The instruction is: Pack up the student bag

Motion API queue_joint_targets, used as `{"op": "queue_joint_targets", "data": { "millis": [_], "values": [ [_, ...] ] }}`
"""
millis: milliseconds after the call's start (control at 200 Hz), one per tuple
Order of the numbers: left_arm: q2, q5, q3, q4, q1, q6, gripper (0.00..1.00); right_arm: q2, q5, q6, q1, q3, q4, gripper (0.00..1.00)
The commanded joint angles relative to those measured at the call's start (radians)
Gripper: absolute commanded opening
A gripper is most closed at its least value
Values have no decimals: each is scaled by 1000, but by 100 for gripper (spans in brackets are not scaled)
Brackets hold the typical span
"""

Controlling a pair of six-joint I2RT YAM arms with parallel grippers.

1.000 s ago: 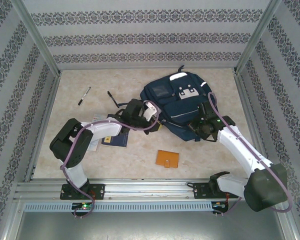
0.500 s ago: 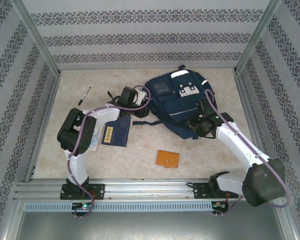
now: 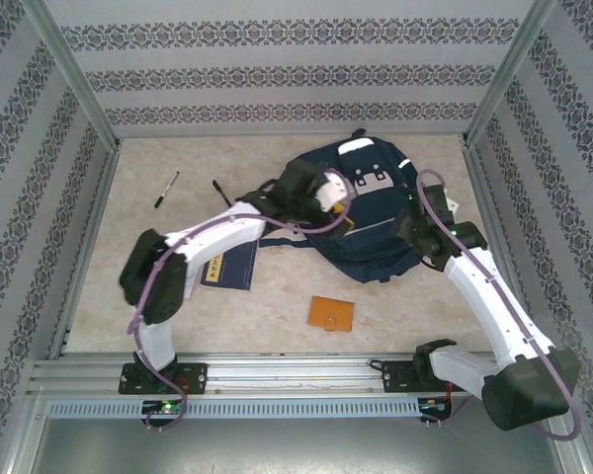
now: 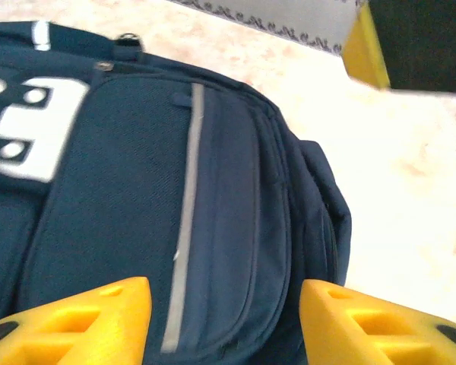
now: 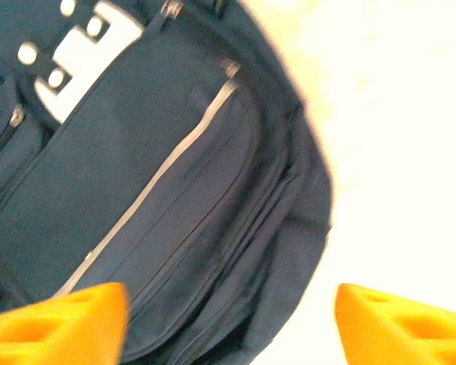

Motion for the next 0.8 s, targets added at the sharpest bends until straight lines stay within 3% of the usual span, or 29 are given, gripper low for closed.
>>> {"op": "queue_joint_targets", "data": {
  "millis": [0, 85, 165, 365, 420, 505, 645, 714, 794],
  "values": [
    [121, -114, 118, -144, -87, 96, 57, -87, 109, -69, -91, -33, 16, 98],
    [207, -140, 184, -121, -110, 72, 58, -156, -23, -137, -141, -117, 122, 98],
    [278, -179, 246, -119, -112, 35, 59, -203, -31, -143, -151, -169, 140, 98],
    [385, -448, 343, -163, -136, 53, 61, -263, -74, -234, -167, -224, 127, 98],
    [396, -508, 345, -150, -137, 35, 53, -278, -87, -241, -167, -231, 128, 98],
    [397, -578, 339, -119, -136, 4, 33, -289, -122, -245, -167, -252, 133, 98],
    [374, -551, 325, -100, -136, -19, 22, -230, -206, -252, -167, -258, 108, 98],
    [373, -552, 325, -98, -135, -22, 10, -202, -233, -239, -167, -264, 108, 98],
    [384, -572, 327, -95, -133, -23, 4, -181, -254, -217, -167, -275, 119, 97]
  ]
}}
